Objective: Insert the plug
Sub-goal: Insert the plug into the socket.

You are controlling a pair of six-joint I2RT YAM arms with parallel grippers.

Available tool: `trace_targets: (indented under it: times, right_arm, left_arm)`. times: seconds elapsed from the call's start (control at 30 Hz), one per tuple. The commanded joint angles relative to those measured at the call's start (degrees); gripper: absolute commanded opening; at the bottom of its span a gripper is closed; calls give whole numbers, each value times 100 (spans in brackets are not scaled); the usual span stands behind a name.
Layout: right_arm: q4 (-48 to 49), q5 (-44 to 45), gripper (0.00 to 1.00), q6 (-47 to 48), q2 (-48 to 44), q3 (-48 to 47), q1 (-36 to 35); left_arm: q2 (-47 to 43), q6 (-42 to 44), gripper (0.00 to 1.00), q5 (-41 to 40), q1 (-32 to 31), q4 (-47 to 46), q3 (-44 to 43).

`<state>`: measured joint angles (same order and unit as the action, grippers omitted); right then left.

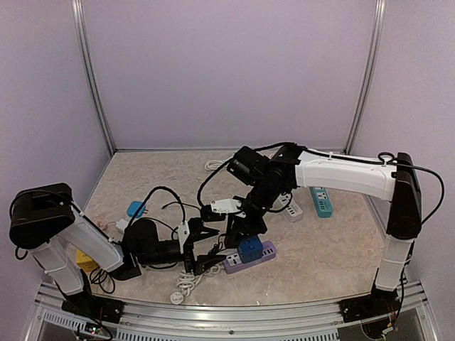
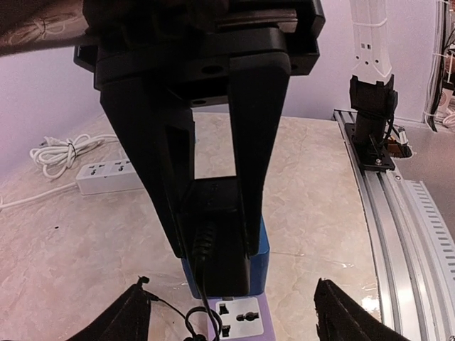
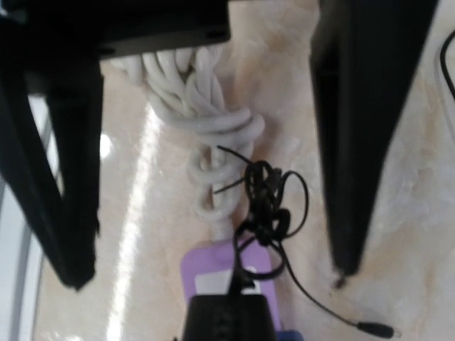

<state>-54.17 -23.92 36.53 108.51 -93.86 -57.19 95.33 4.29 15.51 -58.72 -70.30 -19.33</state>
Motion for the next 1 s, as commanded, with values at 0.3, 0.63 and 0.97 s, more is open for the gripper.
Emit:
trace_targets:
  times: [0.3,0.63,0.97]
  right_arm:
    - [747,-950,0,-163,-762,691,164]
    - [944,-1007,0,-203,-720,679,160]
    - [1037,-973,0,-240,-696,667,164]
  left_arm:
    - [-66,-194,81,-221,-45,-443,97]
    - [38,-182,55,-99,-66,-569,-30]
    - [126,-170,40,36,-68,-651,-158]
